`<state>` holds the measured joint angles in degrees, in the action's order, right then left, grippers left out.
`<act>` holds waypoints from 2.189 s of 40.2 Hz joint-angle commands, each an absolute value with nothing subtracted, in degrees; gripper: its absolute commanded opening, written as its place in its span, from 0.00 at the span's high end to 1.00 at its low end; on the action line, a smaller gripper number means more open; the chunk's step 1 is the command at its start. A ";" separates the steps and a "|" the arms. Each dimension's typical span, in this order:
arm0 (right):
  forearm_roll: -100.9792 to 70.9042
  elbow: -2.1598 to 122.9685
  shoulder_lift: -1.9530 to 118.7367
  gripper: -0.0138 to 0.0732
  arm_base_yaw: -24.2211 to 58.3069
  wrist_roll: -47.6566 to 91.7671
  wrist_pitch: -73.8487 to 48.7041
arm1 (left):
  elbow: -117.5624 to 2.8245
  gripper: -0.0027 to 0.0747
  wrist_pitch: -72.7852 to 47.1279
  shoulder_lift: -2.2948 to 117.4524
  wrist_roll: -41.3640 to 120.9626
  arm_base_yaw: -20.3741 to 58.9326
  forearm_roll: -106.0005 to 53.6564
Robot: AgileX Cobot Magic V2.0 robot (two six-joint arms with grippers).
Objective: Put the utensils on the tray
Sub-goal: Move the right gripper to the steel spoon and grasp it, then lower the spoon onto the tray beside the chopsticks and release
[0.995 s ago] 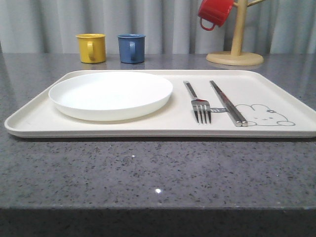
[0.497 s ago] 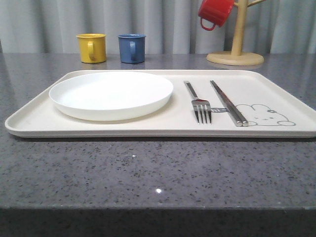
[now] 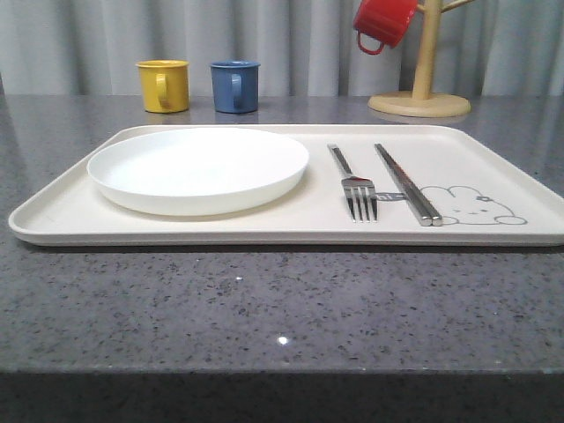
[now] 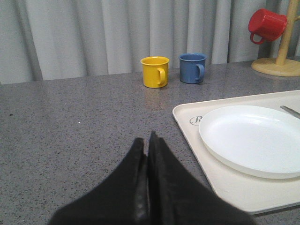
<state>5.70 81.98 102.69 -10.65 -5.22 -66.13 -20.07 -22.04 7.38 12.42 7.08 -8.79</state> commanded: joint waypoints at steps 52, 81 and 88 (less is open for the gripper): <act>-1.66 89.49 94.16 0.84 17.28 -20.70 -75.52 | -21.70 0.99 -17.20 7.93 12.12 7.58 -9.67; 0.00 89.49 102.55 0.84 18.37 -22.90 -74.91 | -21.70 0.99 -17.20 7.93 12.12 7.58 -9.67; 0.00 89.49 103.26 0.78 18.37 -22.96 -75.20 | -21.70 0.99 -17.20 7.93 12.12 7.58 -9.67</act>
<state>-0.76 87.80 105.29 18.39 -22.83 -70.31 -20.07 -22.04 7.38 12.42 7.08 -8.79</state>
